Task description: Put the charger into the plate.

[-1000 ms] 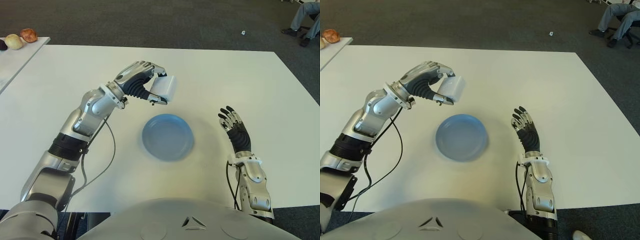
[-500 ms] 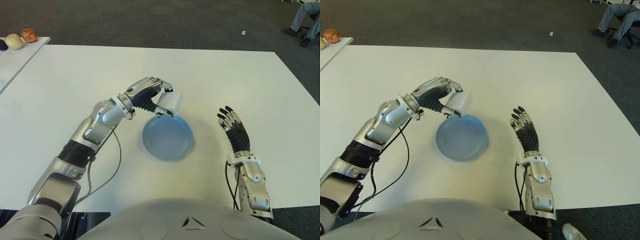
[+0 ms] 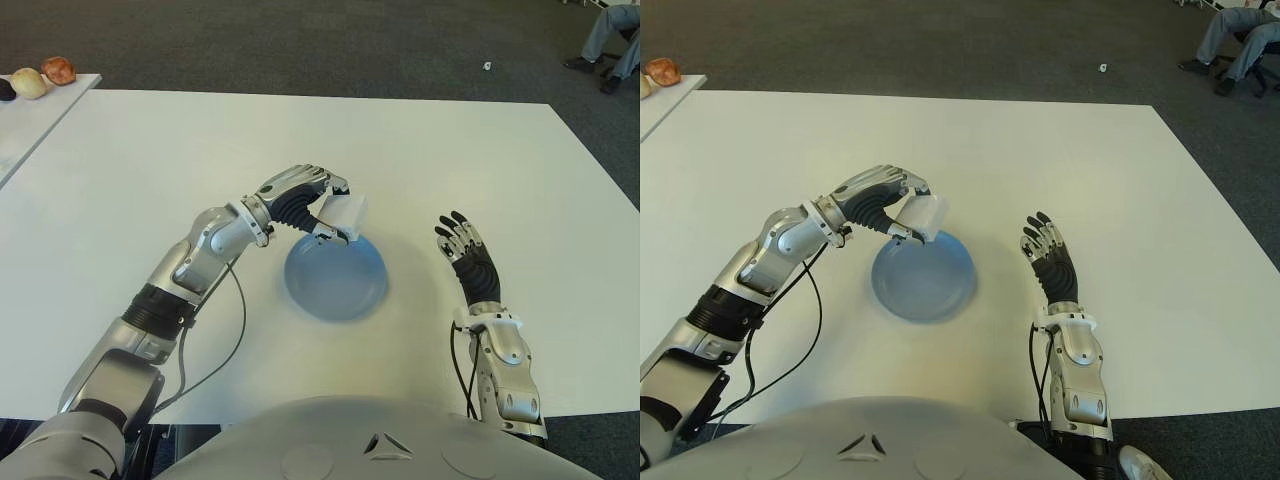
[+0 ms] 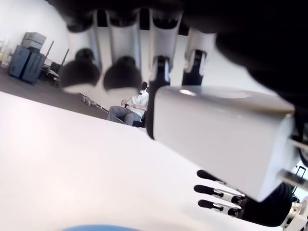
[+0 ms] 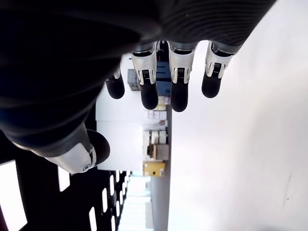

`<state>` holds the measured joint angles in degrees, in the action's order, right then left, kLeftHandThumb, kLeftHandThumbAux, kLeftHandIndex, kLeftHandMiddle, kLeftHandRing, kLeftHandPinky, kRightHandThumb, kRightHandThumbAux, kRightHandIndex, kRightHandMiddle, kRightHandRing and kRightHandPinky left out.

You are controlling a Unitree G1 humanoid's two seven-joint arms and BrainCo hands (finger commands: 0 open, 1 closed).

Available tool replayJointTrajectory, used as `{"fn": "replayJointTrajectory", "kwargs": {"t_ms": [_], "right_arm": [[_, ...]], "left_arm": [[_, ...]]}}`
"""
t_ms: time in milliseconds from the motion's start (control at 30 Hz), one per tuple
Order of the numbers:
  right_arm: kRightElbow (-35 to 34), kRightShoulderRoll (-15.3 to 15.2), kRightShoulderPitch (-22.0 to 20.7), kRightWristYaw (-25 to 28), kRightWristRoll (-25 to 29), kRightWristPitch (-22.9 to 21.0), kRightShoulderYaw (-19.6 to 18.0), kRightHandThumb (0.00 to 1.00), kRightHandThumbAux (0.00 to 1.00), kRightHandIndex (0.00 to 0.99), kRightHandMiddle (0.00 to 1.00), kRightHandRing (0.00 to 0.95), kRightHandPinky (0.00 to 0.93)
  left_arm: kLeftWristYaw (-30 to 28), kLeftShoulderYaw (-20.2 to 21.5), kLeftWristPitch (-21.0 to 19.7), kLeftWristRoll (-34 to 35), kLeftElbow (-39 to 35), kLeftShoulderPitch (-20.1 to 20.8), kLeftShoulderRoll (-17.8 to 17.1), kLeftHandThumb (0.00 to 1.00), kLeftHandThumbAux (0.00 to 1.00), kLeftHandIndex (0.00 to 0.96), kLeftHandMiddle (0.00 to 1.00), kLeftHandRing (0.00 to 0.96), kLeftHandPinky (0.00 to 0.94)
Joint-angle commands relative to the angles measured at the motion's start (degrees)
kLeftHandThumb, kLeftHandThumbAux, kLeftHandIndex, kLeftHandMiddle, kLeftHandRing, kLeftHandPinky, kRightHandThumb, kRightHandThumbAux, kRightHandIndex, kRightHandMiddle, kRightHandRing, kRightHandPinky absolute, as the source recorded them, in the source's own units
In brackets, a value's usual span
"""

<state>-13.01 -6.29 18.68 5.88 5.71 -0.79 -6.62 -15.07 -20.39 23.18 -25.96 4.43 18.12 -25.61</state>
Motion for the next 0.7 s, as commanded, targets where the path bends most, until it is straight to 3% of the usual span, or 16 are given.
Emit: {"fn": "replayJointTrajectory", "kwargs": {"t_ms": [33,700], "right_arm": [[-0.3,0.0,0.4,0.0,-0.2,-0.6,0.1,0.0,0.59,0.016,0.141,0.122,0.099],[-0.9,-0.2,0.7,0.3,0.0,-0.4,0.0,0.0,0.596,0.012,0.137,0.117,0.094]], "left_arm": [[-0.2,-0.5,0.1,-1.1,1.3,-0.9,0.4,0.752,0.697,0.442,0.886,0.871,0.827],[1.9,-1.0,3.6,-3.5,7.4,-0.5,0.8,0.752,0.697,0.442,0.891,0.874,0.828]]}}
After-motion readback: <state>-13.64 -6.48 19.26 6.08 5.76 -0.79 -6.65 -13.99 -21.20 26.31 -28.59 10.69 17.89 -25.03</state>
